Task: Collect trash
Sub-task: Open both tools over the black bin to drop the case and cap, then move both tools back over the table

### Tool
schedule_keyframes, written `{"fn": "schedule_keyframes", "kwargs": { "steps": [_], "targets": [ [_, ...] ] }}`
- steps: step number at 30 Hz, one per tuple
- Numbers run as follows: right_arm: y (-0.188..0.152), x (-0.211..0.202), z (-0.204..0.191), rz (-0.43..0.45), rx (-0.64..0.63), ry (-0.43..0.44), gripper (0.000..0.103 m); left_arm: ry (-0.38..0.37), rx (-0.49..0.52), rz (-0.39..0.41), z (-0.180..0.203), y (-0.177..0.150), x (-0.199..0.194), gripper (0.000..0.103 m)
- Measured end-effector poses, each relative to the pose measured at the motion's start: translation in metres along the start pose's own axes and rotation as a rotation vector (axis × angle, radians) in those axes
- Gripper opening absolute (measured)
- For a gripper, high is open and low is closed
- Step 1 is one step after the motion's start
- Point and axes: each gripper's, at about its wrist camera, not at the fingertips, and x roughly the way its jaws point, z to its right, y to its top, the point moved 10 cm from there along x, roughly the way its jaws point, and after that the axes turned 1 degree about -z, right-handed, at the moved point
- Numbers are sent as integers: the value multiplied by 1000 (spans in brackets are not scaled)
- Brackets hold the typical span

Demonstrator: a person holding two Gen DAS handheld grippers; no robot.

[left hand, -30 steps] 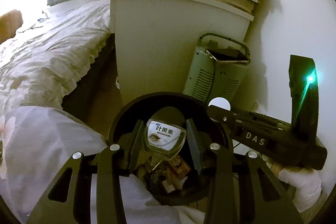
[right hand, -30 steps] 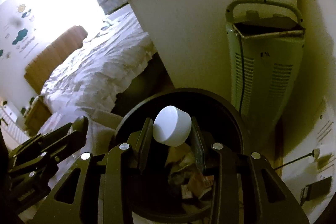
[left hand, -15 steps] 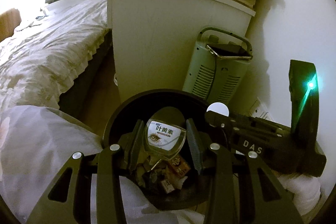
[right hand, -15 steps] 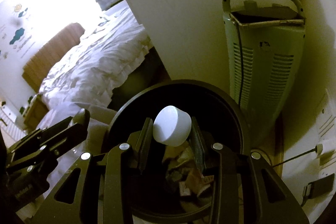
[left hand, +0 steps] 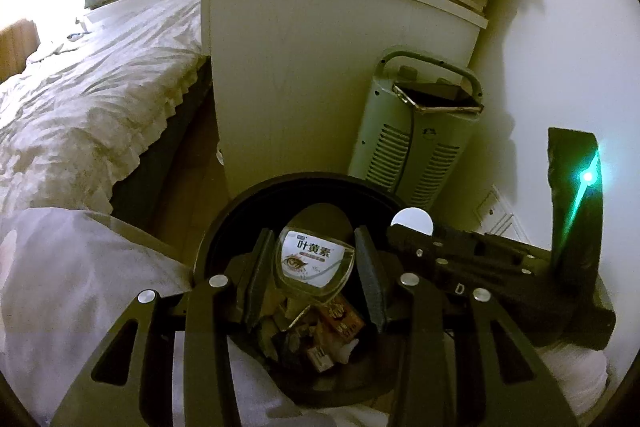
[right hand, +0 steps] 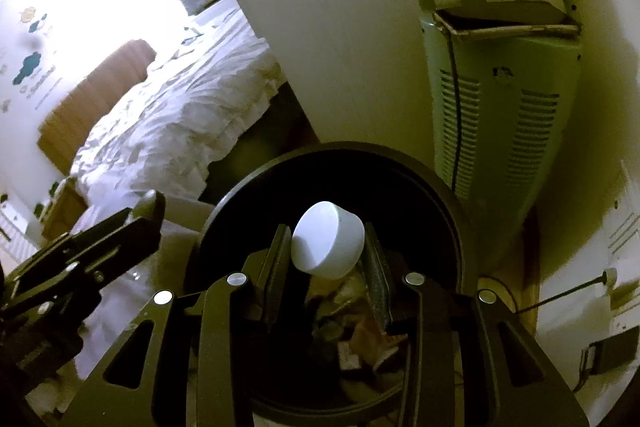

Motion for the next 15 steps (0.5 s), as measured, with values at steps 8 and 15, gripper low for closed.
{"fn": "schedule_keyframes", "kwargs": {
  "steps": [8, 15],
  "targets": [
    [1, -4, 1, 13, 18, -10, 63, 5, 10, 34, 3, 12, -11, 49],
    [3, -9, -7, 21, -3, -12, 63, 11, 9, 84, 0, 21, -34, 63]
  ]
}}
